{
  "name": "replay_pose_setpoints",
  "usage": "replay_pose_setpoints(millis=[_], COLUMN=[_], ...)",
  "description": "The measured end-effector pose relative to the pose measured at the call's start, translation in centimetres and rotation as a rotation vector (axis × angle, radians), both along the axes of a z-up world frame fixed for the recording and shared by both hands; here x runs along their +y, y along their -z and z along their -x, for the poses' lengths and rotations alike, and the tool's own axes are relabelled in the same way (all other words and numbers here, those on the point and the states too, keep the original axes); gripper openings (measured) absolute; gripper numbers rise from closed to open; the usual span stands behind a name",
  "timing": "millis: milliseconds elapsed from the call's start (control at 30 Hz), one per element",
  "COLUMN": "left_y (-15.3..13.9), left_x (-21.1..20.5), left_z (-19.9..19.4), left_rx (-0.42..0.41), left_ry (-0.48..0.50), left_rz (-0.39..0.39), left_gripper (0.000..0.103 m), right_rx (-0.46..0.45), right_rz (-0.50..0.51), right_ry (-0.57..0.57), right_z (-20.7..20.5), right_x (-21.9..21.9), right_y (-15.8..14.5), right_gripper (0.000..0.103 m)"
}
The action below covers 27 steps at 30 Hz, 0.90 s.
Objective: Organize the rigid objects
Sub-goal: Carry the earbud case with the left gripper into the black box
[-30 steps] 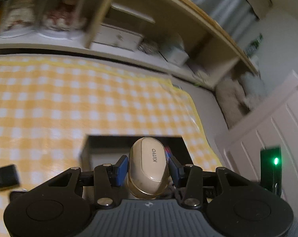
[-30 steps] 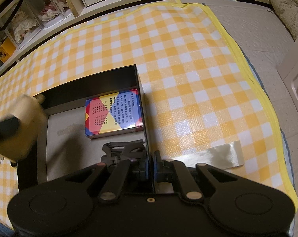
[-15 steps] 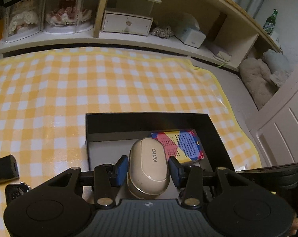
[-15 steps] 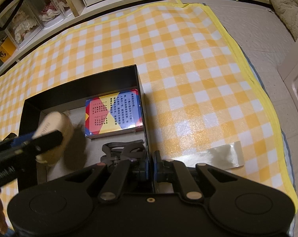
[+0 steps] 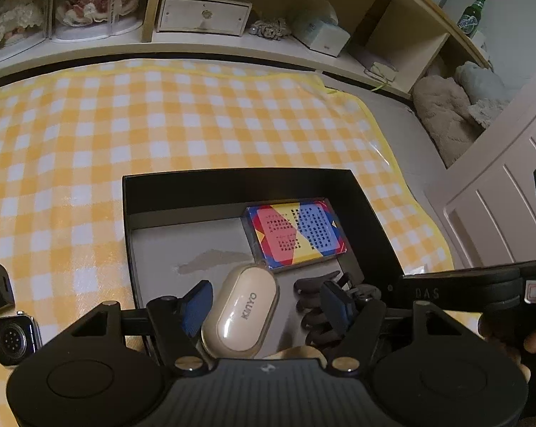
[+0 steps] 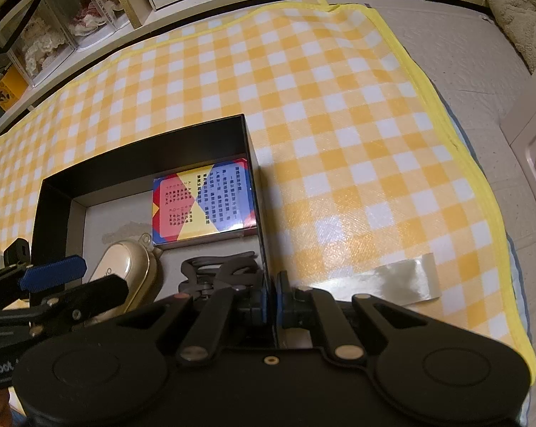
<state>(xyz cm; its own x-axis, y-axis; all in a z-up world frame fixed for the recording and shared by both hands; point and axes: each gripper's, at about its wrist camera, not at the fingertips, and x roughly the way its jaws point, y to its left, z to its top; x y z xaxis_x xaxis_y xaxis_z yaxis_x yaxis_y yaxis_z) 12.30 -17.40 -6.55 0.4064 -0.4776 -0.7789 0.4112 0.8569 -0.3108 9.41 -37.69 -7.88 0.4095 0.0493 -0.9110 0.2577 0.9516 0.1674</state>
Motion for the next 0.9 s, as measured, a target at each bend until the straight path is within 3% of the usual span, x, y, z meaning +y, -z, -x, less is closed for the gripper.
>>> replay_pose_setpoints(millis=[533,633,900], left_y=[-2.9,-2.9,-0.5], left_x=[0.9,0.6,-2.5], left_z=[1.7,1.2,-1.2], left_rx=[-0.082,-0.104,-0.115], left_ry=[0.069,0.109,0.247], left_rz=[-0.027,-0.048,-0.178], left_gripper=[0.067,0.046,0.045], right_rx=[0.000,0.001,0.000], right_rz=[0.002,0.003,0.001], right_ry=[-0.002,-0.004,-0.004], right_z=[0.0,0.0,0.0], right_x=[0.0,0.0,0.0], right_y=[0.0,0.0,0.0], right_gripper=[0.006,0.006,0.006])
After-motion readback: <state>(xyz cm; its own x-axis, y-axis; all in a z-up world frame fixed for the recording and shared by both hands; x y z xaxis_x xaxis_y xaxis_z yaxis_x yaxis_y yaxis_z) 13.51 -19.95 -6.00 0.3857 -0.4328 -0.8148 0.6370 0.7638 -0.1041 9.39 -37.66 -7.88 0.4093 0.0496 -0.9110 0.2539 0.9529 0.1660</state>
